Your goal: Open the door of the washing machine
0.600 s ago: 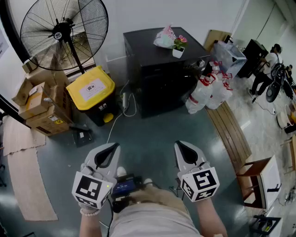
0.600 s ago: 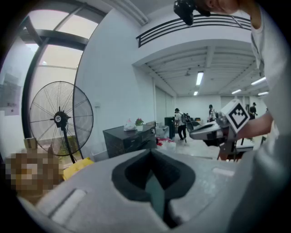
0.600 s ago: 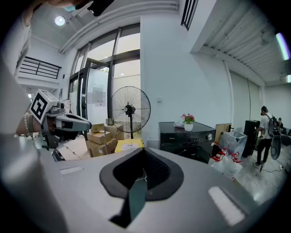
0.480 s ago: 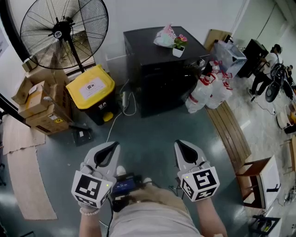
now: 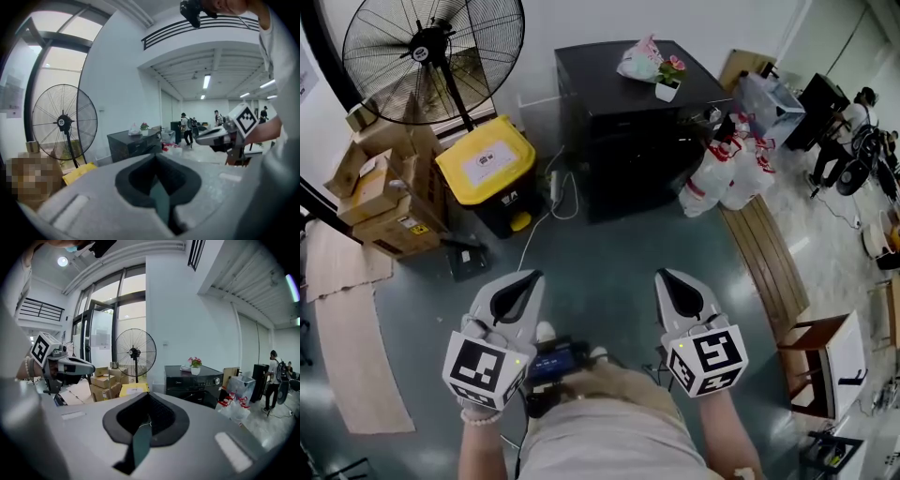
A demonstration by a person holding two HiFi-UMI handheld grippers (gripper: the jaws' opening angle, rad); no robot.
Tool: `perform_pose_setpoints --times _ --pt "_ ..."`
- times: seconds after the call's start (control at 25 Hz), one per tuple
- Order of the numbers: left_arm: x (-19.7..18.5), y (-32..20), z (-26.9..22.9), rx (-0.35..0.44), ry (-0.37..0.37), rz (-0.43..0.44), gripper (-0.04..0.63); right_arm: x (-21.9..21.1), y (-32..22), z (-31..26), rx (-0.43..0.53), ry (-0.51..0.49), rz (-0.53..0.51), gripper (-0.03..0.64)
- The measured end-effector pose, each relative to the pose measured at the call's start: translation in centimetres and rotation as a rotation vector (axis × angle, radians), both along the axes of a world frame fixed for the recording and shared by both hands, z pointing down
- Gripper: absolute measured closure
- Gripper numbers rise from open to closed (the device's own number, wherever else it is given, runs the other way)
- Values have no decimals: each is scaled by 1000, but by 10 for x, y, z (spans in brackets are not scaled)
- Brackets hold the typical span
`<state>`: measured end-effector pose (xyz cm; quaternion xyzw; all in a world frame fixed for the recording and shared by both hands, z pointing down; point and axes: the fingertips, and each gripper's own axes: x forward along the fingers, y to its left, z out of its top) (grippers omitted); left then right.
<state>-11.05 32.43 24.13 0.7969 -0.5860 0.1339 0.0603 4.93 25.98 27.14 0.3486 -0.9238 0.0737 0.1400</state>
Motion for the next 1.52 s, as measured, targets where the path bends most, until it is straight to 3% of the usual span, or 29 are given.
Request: perform_pose_setpoints --times 0.36,0.4,0.6,0.92,1.52 --pt "0 4 -2 12 49 -21 598 3 3 4 -20 3 33 609" --pt "1 3 -2 9 51 -18 555 4 2 4 -25 -4 39 609" --pt "7 3 0 3 50 -5 514 6 3 2 -20 -27 32 503" --pt "16 2 -5 23 49 -22 509 14 6 3 10 -17 -4 503" --pt "22 -35 5 16 56 41 502 24 -19 12 -6 -5 75 503"
